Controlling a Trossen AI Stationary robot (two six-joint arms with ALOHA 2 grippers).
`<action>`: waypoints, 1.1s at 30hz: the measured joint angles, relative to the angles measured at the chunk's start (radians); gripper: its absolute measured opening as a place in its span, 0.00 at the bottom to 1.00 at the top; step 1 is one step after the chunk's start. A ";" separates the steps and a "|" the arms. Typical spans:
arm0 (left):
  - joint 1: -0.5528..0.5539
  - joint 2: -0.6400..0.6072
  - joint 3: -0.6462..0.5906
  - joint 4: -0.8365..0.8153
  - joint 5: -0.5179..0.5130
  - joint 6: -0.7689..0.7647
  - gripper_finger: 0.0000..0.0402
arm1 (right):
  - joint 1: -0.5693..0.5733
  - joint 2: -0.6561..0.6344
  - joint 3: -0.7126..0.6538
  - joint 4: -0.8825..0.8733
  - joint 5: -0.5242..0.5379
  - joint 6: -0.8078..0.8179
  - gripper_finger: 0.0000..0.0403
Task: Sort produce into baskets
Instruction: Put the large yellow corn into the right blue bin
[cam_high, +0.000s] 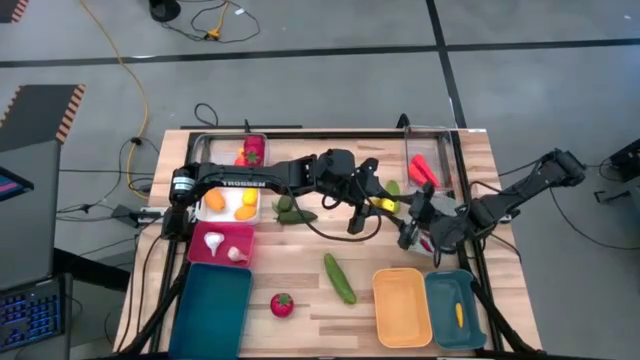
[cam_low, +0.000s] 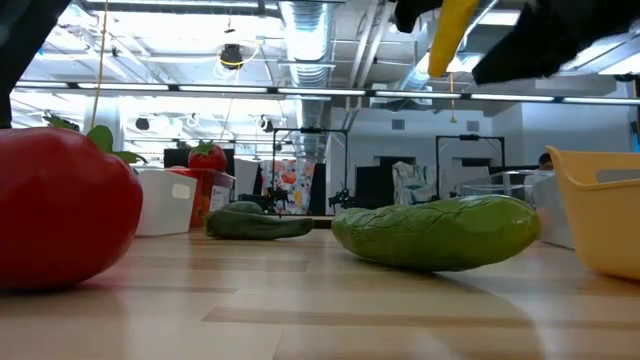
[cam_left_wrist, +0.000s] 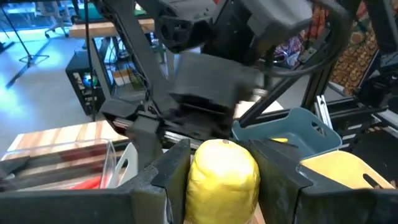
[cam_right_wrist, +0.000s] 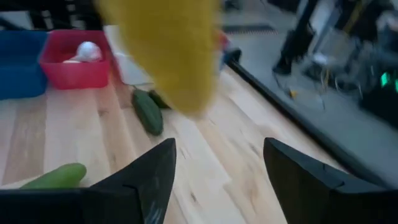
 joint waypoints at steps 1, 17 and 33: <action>0.000 0.000 0.000 0.003 0.000 -0.001 0.34 | 0.001 0.011 0.000 0.044 -0.005 -0.059 0.67; -0.033 0.000 0.000 0.089 -0.016 -0.024 0.34 | -0.041 0.088 0.000 0.406 -0.051 -0.342 0.66; -0.044 0.000 0.000 0.056 -0.093 0.017 0.45 | -0.039 0.088 0.000 0.410 -0.139 -0.337 0.37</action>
